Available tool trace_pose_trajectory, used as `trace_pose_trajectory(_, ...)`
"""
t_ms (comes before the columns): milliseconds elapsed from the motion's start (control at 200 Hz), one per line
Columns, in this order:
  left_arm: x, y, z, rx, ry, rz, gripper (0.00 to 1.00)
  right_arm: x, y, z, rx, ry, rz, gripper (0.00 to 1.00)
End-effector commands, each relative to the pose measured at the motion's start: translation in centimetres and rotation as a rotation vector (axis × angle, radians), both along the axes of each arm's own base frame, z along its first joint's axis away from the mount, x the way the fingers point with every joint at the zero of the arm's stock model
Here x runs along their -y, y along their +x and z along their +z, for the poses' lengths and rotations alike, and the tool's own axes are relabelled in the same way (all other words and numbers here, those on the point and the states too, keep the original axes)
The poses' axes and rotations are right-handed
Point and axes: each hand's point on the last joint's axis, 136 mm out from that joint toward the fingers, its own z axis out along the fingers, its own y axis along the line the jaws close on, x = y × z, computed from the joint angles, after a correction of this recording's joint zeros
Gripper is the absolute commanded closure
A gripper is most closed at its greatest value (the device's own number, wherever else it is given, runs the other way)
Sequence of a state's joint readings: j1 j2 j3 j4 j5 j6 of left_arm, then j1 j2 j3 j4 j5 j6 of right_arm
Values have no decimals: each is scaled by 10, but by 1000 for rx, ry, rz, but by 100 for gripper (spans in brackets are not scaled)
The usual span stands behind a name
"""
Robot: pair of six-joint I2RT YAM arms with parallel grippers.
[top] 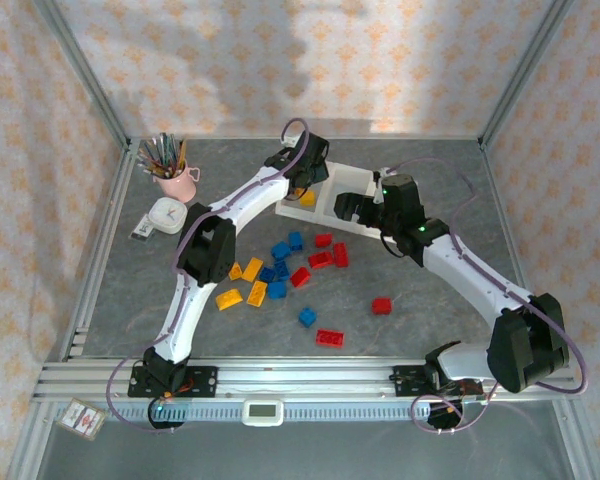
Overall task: Sort the legos into containers by color
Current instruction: Place the lego in the container, then pick up the lego from the middle-left of the table.
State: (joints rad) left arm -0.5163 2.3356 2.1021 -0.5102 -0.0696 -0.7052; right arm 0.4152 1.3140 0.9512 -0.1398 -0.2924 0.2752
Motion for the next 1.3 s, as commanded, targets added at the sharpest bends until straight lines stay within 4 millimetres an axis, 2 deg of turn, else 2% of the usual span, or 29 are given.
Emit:
trace_pose_trajectory(0, -3, -14, 59, 58, -46, -35, 38, -3, -3, 24, 44, 30, 36, 0)
trace_pose_trajectory(140, -17, -44, 80, 89, -71, -47, 38, -7, -12, 21, 31, 60, 64, 0)
trace_pose_trajectory(205, -28, -63, 84, 95, -72, -43, 38, -10, -17, 17, 16, 70, 77, 0)
trace_pose_trajectory(225, -31, -67, 80, 88, -68, -39, 38, -10, -18, 15, 11, 71, 81, 0)
trace_pose_trajectory(250, -37, -76, 93, 109, -79, -35, 38, -12, -20, 14, 5, 75, 89, 0)
trace_pose_trajectory(415, -64, -125, 92, 108, -95, -23, 38, -26, -31, 4, -18, 73, 135, 0)
trace_pose_trajectory(601, -104, -177, 63, 55, -52, 36, 36, -50, -50, -13, -45, 46, 207, 0)
trace_pose_trajectory(721, -129, -204, 35, 2, 10, 83, 34, -72, -65, -25, -75, 56, 268, 0)
trace_pose_trajectory(871, -151, -230, -6, -86, 54, 120, 29, -94, -81, -33, -87, 69, 314, 0)
trace_pose_trajectory(1066, -172, -246, -51, -199, 57, 166, 26, -105, -85, -44, -112, 69, 321, 0)
trace_pose_trajectory(1296, -179, -256, -82, -297, 102, 189, 25, -106, -84, -45, -111, 60, 322, 0)
